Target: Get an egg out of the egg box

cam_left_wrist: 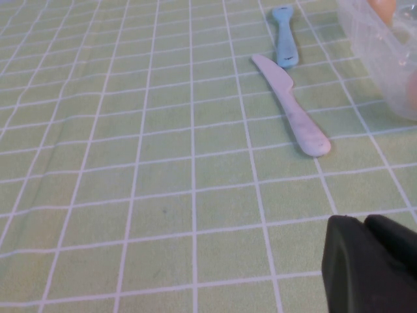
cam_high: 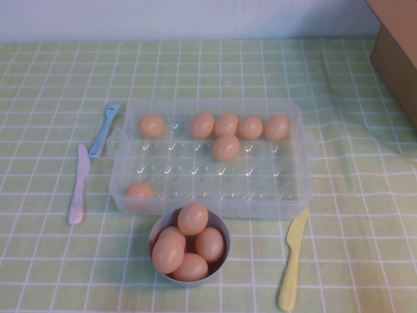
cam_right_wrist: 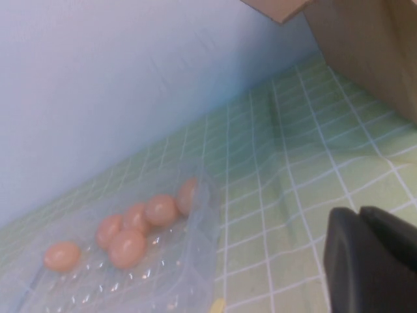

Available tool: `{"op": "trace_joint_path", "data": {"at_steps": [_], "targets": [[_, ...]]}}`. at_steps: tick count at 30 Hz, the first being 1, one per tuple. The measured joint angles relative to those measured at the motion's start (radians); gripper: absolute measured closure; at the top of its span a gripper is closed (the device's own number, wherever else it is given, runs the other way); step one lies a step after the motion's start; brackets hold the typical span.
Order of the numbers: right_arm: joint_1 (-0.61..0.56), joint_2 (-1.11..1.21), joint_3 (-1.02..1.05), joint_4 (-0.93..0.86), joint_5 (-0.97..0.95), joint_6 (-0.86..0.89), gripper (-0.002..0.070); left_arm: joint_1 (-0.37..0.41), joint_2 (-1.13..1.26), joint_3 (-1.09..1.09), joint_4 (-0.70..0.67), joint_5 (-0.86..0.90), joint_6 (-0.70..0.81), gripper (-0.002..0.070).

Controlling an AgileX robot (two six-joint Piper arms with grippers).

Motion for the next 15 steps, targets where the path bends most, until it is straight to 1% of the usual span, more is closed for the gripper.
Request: {"op": "trace_joint_path", "data": {"at_steps": [6,11,15], "targets": [[0.000,0.000,0.000,0.040,-0.015,0.000,0.0694,0.000,0.000,0.000,0.000,0.000,0.000,0.0675],[0.000,0.000,0.000,0.113,-0.025,0.000,0.0694,0.000,0.000,0.000,0.000,0.000,0.000,0.0675],[0.000,0.007,-0.041,0.126,0.033,0.000,0.0694,0.000,0.000,0.000,0.000,0.000,0.000,0.0675]]}}
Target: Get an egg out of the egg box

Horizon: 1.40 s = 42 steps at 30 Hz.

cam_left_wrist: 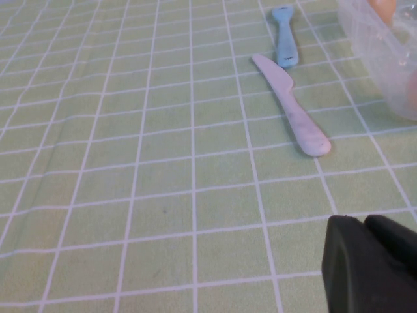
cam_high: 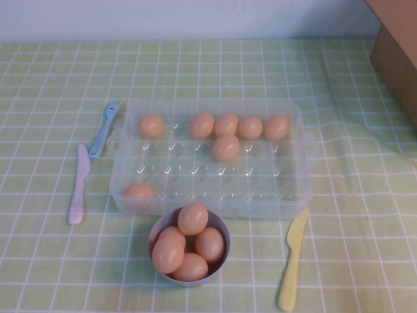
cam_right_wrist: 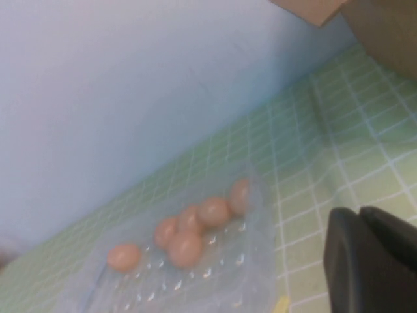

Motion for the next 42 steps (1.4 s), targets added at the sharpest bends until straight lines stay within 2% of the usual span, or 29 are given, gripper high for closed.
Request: {"op": "trace_joint_path", "data": {"at_steps": [5,13,18,22,25,28,35,42], "targets": [[0.000,0.143,-0.168,-0.058,0.200,0.000,0.0694,0.000,0.000,0.000,0.000,0.000,0.000,0.0675],[0.000,0.538,-0.462,-0.264,0.609,0.000,0.0694,0.000,0.000,0.000,0.000,0.000,0.000,0.0675],[0.000,0.758,-0.602,-0.390,0.724,-0.004,0.0694,0.000,0.000,0.000,0.000,0.000,0.000,0.0675],[0.011,0.902,-0.691,-0.419,0.752,-0.026,0.0694,0.000,0.000,0.000,0.000,0.000,0.000,0.0675],[0.076,0.993,-0.738,-0.428,0.742,-0.030,0.0694,0.000,0.000,0.000,0.000,0.000,0.000,0.0675],[0.193,1.108,-0.799,-0.468,0.723,-0.014,0.0694,0.000,0.000,0.000,0.000,0.000,0.000,0.0675],[0.427,1.414,-1.050,-0.556,0.704,0.042,0.0694,0.000,0.000,0.000,0.000,0.000,0.000,0.0675],[0.539,1.673,-1.340,-0.583,0.699,0.062,0.0680,0.000,0.000,0.000,0.000,0.000,0.000,0.0675]]}}
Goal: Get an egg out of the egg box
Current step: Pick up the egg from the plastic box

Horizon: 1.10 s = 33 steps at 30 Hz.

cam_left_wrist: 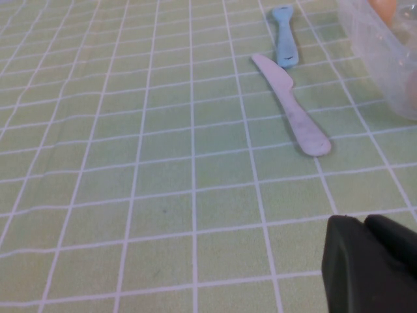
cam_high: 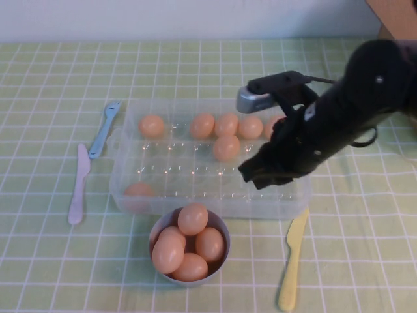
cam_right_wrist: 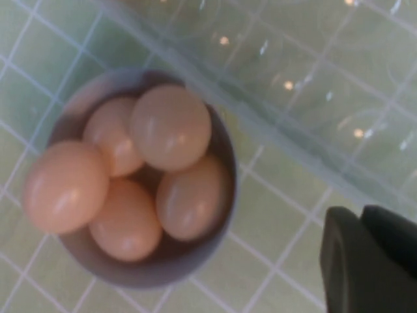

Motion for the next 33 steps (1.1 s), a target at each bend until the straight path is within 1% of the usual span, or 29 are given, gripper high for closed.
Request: {"op": "trace_joint_path", "data": {"at_steps": [2,4,6,9,11,12,14,18,23,28,33], "targets": [[0.010,0.064,-0.065,-0.002,-0.002,0.020,0.0652,0.000,0.000,0.000,0.000,0.000,0.000,0.0675],[0.013,0.119,-0.121,-0.002,-0.007,0.032,0.0603,0.000,0.000,0.000,0.000,0.000,0.000,0.0675],[0.013,0.174,-0.173,-0.004,-0.016,0.058,0.0524,0.000,0.000,0.000,0.000,0.000,0.000,0.0675],[0.013,0.248,-0.231,-0.006,-0.038,0.117,0.0361,0.000,0.000,0.000,0.000,0.000,0.000,0.0675],[0.013,0.288,-0.267,-0.014,-0.060,0.160,0.0266,0.000,0.000,0.000,0.000,0.000,0.000,0.0675],[0.013,0.304,-0.282,-0.022,-0.073,0.186,0.0223,0.000,0.000,0.000,0.000,0.000,0.000,0.0675],[0.013,0.338,-0.308,-0.048,-0.104,0.251,0.0175,0.000,0.000,0.000,0.000,0.000,0.000,0.0675],[0.013,0.404,-0.349,-0.086,-0.174,0.352,0.0141,0.000,0.000,0.000,0.000,0.000,0.000,0.0675],[0.013,0.452,-0.384,-0.114,-0.230,0.392,0.0136,0.000,0.000,0.000,0.000,0.000,0.000,0.0675],[0.013,0.479,-0.413,-0.185,-0.234,0.460,0.0136,0.000,0.000,0.000,0.000,0.000,0.000,0.0675],[0.013,0.500,-0.432,-0.207,-0.241,0.476,0.0136,0.000,0.000,0.000,0.000,0.000,0.000,0.0675]]}}
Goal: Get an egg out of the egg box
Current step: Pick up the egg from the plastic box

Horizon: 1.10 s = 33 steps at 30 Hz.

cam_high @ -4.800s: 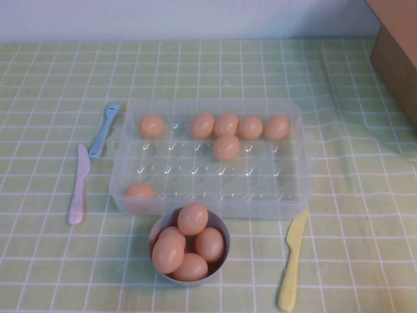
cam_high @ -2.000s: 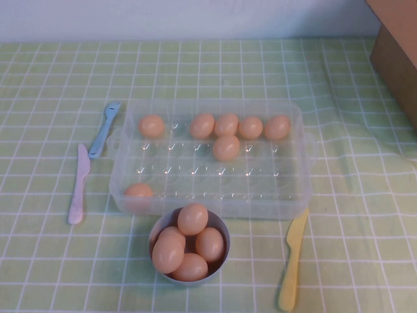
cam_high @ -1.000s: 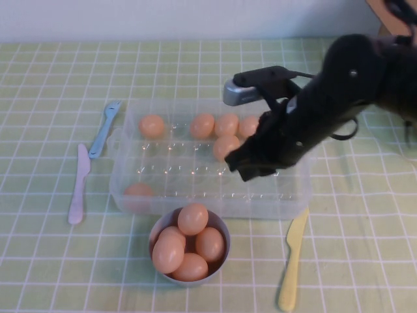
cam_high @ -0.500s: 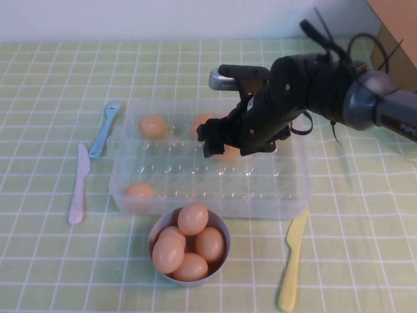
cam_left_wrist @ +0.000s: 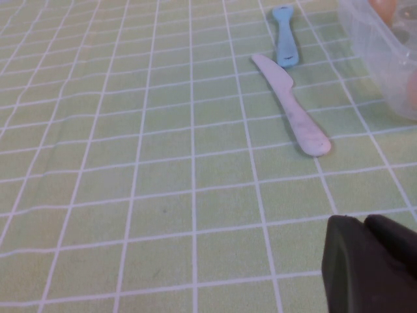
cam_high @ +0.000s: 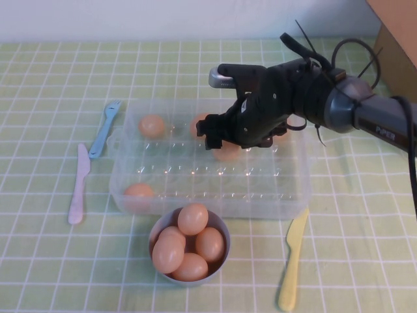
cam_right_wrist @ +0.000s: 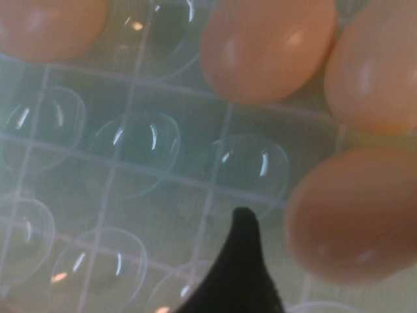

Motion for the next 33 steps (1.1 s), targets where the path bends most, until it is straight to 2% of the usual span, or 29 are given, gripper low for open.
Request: {"op": "trace_joint_path", "data": {"at_steps": [22,24,29,33], "targets": [[0.000,0.069,-0.051,-0.047,0.005,0.002,0.0160,0.000,0.000,0.000,0.000,0.000,0.000,0.0675],[0.000,0.069,-0.051,-0.050,0.005,0.002,0.0171,0.000,0.000,0.000,0.000,0.000,0.000,0.0675],[0.000,0.069,-0.051,-0.053,0.005,0.002,0.0254,0.000,0.000,0.000,0.000,0.000,0.000,0.0675],[0.000,0.069,-0.051,-0.054,0.005,0.002,0.0262,0.000,0.000,0.000,0.000,0.000,0.000,0.0675]]}}
